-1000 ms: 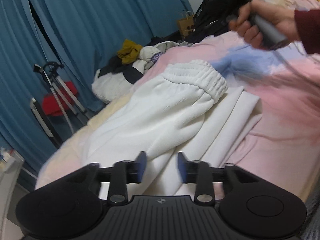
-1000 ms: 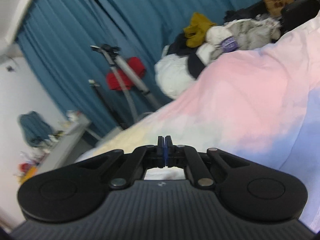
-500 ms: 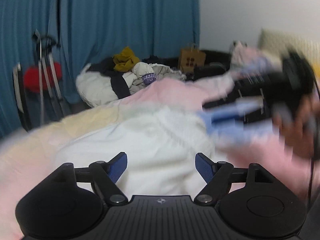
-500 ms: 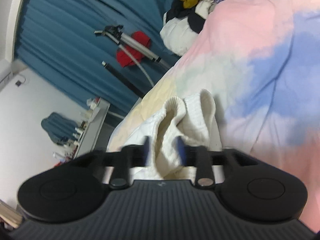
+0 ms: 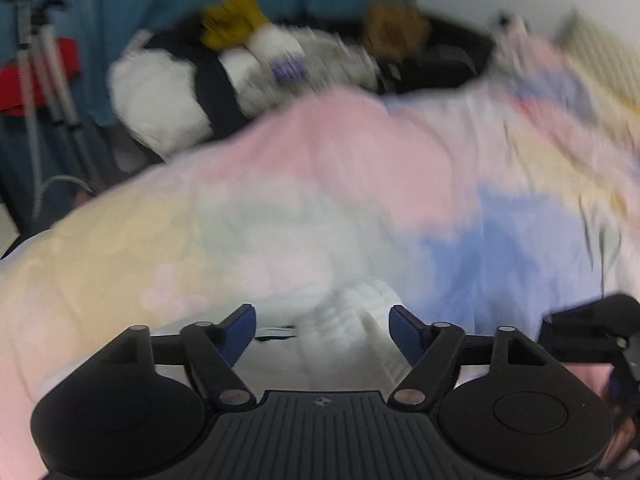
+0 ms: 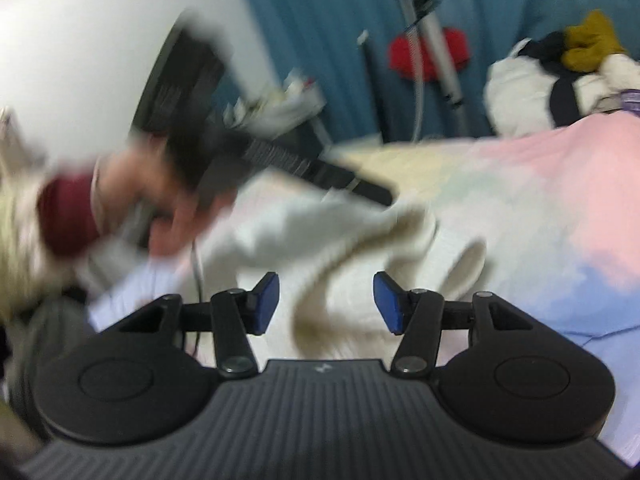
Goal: Fold clothes
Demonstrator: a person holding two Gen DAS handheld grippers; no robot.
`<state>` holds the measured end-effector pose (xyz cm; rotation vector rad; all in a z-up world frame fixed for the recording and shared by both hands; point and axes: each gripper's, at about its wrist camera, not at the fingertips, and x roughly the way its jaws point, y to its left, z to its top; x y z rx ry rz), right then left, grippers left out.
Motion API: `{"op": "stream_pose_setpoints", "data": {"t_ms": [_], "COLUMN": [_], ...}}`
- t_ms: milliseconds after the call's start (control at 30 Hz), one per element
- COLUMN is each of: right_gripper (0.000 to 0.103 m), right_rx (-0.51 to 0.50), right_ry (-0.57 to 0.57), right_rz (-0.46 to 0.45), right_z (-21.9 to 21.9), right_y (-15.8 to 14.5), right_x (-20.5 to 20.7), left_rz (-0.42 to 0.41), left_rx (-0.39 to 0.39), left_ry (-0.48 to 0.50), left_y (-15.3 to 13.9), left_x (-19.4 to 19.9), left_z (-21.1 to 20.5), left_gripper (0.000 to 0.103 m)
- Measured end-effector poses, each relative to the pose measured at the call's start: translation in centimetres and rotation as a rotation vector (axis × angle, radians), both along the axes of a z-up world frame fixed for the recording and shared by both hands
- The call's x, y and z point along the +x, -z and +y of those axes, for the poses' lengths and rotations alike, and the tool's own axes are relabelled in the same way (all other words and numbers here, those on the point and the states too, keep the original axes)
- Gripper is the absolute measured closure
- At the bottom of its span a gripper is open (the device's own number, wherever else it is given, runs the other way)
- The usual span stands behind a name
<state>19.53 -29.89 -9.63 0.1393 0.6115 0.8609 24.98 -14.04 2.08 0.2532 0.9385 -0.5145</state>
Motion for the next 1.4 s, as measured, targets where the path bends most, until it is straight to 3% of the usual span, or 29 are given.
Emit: {"op": "stream_pose_setpoints", "data": {"t_ms": [100, 200, 367, 400, 567, 700, 967, 1133, 1200, 1333, 1400], "right_gripper": [0.047, 0.047, 0.047, 0.047, 0.048, 0.048, 0.048, 0.047, 0.031, 0.021, 0.019], "right_rx": [-0.026, -0.043, -0.054, -0.039, 0.022, 0.147, 0.121, 0.345, 0.446, 0.375, 0.266], "right_ry": [-0.035, -0.055, -0.07, -0.089, -0.166, -0.205, -0.202, -0.197, -0.212, -0.267, -0.276], "right_rz": [0.015, -0.009, -0.046, -0.03, 0.037, 0.064, 0.063, 0.111, 0.128, 0.103, 0.086], "right_z": [0.5, 1.6, 2.8, 2.9, 2.4, 0.2, -0.4, -3.1, -3.9, -0.8, 0.5], "right_y": [1.7, 2.4, 2.2, 2.3, 1.6, 0.4, 0.7, 2.7, 3.5, 2.8, 2.5], "right_x": [0.6, 1.5, 2.3, 2.4, 2.3, 1.6, 1.2, 2.3, 2.7, 2.6, 2.1], "left_rz": [0.039, 0.071, 0.028, 0.022, -0.011, -0.004, 0.023, 0.047, 0.057, 0.073, 0.073], "left_rx": [0.171, 0.227, 0.342, 0.33, 0.232, 0.156, 0.133, 0.083, 0.06, 0.043, 0.046], "left_ry": [0.071, 0.095, 0.132, 0.124, 0.068, 0.044, 0.041, 0.017, 0.006, -0.005, -0.005], "left_y": [1.8, 2.2, 1.5, 0.9, -2.6, -4.4, -1.8, -0.8, -0.7, -0.7, -0.8], "left_x": [0.9, 0.9, 0.0, 0.1, -0.1, 0.0, 2.0, 3.4, 4.0, 4.5, 4.5], "left_z": [-2.7, -4.0, -5.4, -5.4, -5.2, -5.1, -6.3, -5.3, -4.8, -4.5, -4.5], "left_gripper": [0.042, 0.058, 0.072, 0.089, 0.09, 0.095, 0.096, 0.096, 0.096, 0.096, 0.096]}}
